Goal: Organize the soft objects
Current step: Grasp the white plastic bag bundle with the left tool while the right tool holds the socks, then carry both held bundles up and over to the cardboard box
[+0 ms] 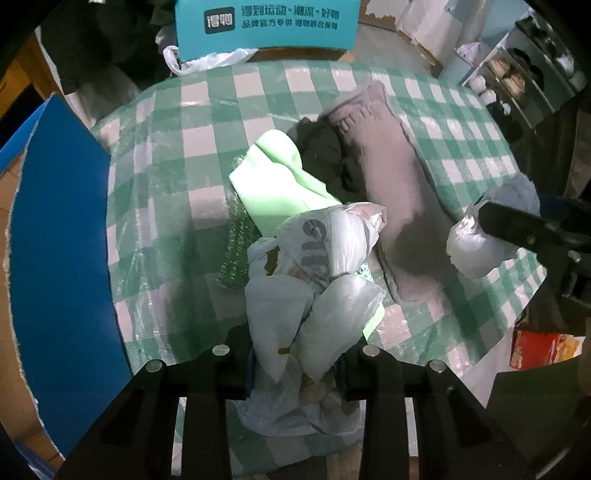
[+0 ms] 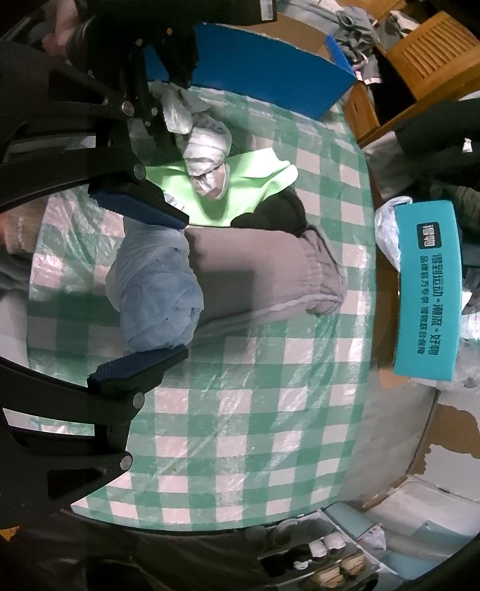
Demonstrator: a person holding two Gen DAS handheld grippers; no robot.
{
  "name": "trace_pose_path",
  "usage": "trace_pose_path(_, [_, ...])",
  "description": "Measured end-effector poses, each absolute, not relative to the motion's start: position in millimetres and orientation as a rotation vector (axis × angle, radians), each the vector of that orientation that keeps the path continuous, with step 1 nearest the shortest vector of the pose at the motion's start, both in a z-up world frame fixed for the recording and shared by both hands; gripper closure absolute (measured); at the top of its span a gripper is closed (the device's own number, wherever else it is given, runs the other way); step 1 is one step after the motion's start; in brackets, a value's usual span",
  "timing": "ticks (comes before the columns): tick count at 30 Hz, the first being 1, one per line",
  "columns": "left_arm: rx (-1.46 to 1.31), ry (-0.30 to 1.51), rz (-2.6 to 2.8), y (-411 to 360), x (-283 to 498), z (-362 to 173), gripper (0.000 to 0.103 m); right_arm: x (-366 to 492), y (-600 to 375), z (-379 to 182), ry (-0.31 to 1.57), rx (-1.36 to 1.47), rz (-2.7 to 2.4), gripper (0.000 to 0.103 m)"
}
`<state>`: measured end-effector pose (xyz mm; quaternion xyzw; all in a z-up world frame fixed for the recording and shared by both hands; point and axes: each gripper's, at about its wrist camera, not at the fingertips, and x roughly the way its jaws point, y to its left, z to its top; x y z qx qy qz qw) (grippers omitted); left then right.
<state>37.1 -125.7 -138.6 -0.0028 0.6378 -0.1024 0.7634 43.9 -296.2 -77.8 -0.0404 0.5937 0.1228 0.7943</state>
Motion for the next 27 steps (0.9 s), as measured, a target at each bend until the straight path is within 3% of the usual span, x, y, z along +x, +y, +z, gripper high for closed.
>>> trace_pose_path(27, [-0.107,1.244,-0.232,-87,32,-70,0.072,39,-271,-29,1.164,-0.073,0.313,0.039])
